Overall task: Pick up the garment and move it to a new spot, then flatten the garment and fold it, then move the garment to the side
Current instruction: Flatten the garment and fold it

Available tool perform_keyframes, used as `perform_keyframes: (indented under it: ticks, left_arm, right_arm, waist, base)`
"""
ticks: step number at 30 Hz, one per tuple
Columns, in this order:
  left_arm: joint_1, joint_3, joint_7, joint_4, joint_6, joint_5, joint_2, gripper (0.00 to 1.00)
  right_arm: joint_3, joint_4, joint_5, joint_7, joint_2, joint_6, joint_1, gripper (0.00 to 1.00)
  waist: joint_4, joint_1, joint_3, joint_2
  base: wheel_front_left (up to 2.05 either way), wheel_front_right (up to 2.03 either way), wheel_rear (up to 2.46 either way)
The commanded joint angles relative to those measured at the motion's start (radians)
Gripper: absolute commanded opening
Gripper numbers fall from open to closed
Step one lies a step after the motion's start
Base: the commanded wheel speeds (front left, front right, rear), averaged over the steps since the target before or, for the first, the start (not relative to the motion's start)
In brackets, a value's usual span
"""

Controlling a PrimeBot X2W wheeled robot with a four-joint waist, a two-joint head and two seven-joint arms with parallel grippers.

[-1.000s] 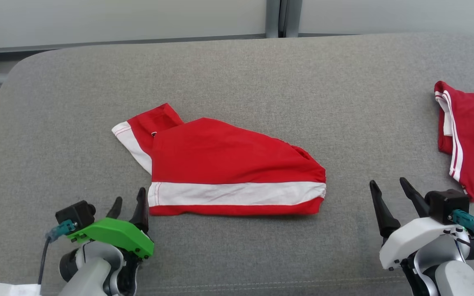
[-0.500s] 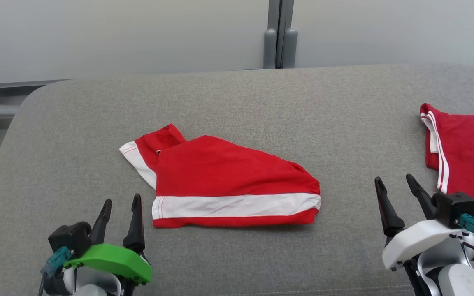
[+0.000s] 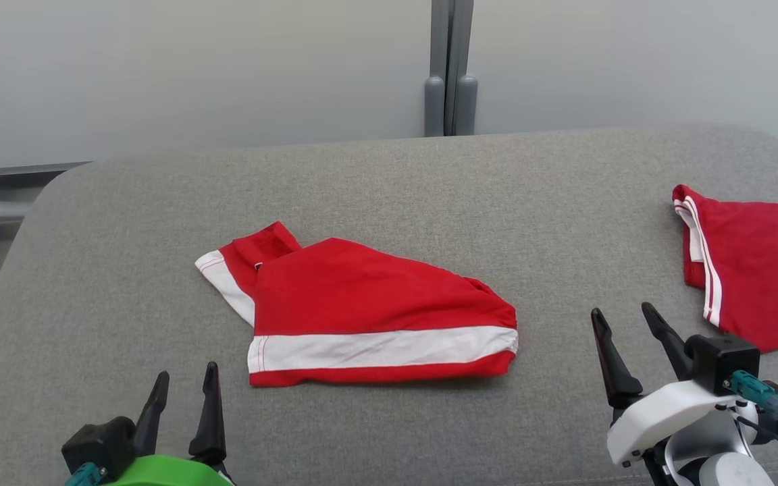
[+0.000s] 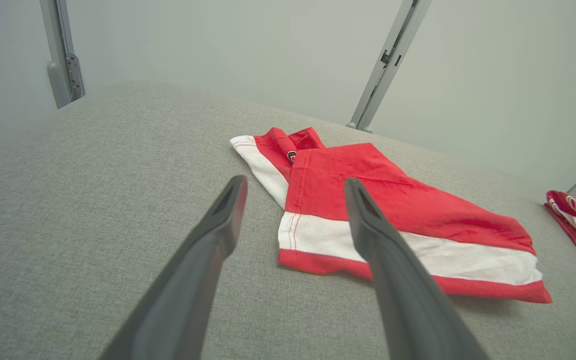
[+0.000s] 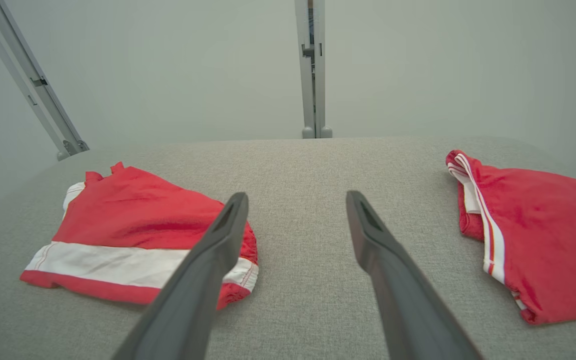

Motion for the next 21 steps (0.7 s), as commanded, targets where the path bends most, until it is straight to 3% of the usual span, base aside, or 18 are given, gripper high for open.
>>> perform_keyframes:
  ticks: [1,21]
  left_arm:
    - [0.018,0.010,0.002,-0.010,0.001,-0.005,0.009,1.00]
    - [0.035,0.017,0.020,-0.024,0.006,-0.024,0.019,1.00]
  right_arm:
    - [0.001,0.002,0.002,-0.002,-0.001,0.000,0.015,1.00]
    - [0.012,0.020,0.015,-0.004,0.010,0.000,0.015,1.00]
  waist:
    - [-0.002,0.0000,-0.007,0.0000]
    - [0.000,0.0000,-0.009,0.0000]
  base:
    - [0.00,0.00,0.00]
    - [0.00,0.00,0.00]
